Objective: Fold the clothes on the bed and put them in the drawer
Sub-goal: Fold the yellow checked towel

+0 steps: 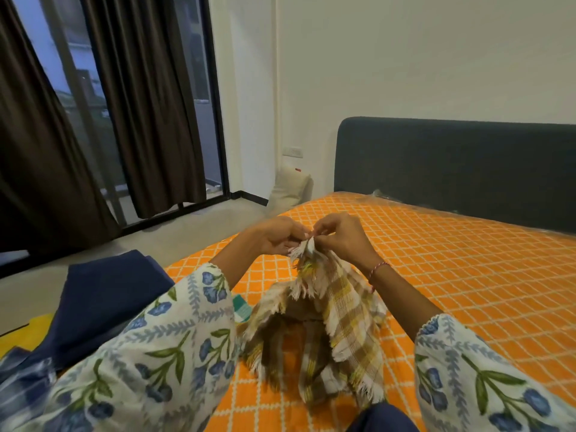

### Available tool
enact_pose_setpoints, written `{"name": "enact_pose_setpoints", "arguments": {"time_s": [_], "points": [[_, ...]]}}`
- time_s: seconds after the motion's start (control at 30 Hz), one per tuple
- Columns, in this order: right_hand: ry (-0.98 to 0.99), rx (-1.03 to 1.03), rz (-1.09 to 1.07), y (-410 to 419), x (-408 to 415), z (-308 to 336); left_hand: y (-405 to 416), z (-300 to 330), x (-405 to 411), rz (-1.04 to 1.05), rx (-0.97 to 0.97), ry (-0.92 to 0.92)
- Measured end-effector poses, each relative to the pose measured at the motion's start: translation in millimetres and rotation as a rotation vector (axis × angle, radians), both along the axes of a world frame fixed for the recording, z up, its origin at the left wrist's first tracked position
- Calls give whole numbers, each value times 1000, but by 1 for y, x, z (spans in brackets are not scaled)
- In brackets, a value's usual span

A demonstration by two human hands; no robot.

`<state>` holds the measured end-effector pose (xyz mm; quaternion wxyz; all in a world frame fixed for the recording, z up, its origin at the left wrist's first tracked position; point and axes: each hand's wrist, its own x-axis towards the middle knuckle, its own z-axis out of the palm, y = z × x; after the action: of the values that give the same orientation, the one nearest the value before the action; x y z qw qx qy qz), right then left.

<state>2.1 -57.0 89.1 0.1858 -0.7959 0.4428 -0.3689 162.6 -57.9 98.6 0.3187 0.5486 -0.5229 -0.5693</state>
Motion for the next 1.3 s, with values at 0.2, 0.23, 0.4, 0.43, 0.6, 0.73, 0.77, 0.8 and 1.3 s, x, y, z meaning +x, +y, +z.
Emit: {"name": "enact_pose_setpoints", "arguments": {"time_s": [0.2,0.23,0.4,0.43,0.6,0.73,0.77,0.8,1.3], "points": [[112,-70,-2,5,5,-4,4,2,6,-42,27,-32],[134,-60,-4,5,7,-4,3,2,7,-34,24,-51],[177,-1,-34,2,10,-2,10,6,6,-101,-40,-191],[176,8,-38,1,10,-2,14,10,6,-137,-89,-255],[134,25,-36,-3,16,-7,17,12,-1,-312,-525,-983],[135,166,144,-8,12,-13,20,17,7,-332,-694,-1138],[201,192,186,-10,11,-16,21,20,12,-347,-690,-1095],[262,194,209,-12,10,-21,22,22,17,-358,-688,-1047],[330,337,-130,-57,-9,-112,35,39,88,-138,-620,-723]]}}
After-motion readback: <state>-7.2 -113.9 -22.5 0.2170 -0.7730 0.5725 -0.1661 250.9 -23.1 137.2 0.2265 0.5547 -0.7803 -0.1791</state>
